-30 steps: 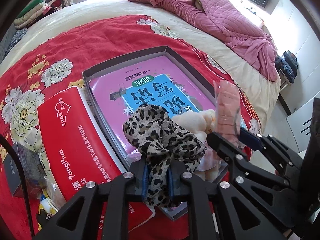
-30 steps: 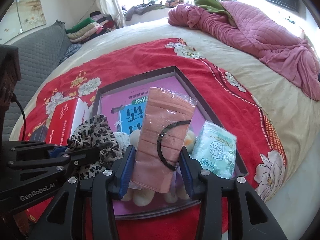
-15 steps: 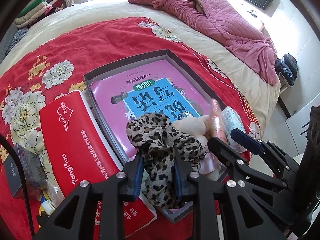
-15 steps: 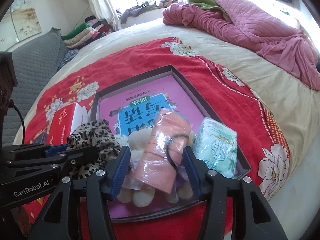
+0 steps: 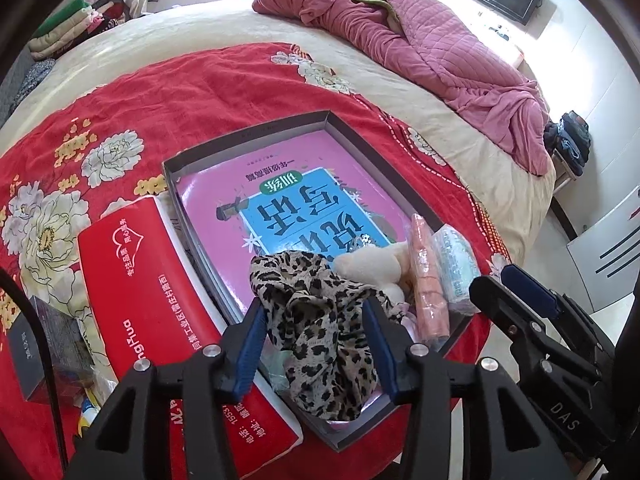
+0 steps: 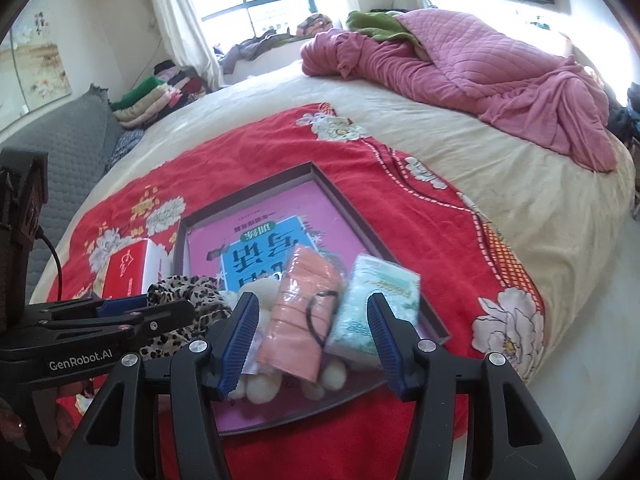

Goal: Organize soft objects
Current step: 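Open the left gripper to drop the scrunchie while the right releases the mask pack, then move both open grippers back to the remaining items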

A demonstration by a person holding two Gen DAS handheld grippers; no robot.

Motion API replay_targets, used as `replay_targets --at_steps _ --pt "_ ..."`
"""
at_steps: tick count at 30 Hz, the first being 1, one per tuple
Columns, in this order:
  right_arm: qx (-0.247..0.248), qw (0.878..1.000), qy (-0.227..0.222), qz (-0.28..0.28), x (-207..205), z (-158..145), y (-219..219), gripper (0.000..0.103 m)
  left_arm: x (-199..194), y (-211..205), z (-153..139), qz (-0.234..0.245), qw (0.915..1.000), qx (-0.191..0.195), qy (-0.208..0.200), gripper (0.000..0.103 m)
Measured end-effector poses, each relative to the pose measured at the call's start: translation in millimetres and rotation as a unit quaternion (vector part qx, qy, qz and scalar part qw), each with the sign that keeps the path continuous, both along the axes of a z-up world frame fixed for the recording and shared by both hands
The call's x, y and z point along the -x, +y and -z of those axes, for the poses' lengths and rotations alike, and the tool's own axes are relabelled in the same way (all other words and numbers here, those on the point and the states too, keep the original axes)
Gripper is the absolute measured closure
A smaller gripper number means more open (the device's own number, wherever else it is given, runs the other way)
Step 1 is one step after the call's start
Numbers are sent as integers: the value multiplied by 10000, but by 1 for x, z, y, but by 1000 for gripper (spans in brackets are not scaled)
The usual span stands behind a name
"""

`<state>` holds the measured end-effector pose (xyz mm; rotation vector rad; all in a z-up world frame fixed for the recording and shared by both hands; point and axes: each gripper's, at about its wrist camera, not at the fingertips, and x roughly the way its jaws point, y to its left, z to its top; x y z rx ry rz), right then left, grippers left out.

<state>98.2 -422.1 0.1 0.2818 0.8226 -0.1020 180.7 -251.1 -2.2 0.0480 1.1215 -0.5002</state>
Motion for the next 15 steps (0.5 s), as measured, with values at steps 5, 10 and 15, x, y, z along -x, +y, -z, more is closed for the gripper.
replay_targets --at_steps 5,10,15 --pt "-13 10000 -15 68 5 -2 -2 45 2 1 -5 -3 10000 35 -67 42" --pt "-34 9999 -60 138 8 -6 -6 44 4 1 -7 15 10000 45 -84 41" --pt "-4 9998 -59 170 10 -8 -7 34 8 2 -11 -13 9999 -1 -154 32"
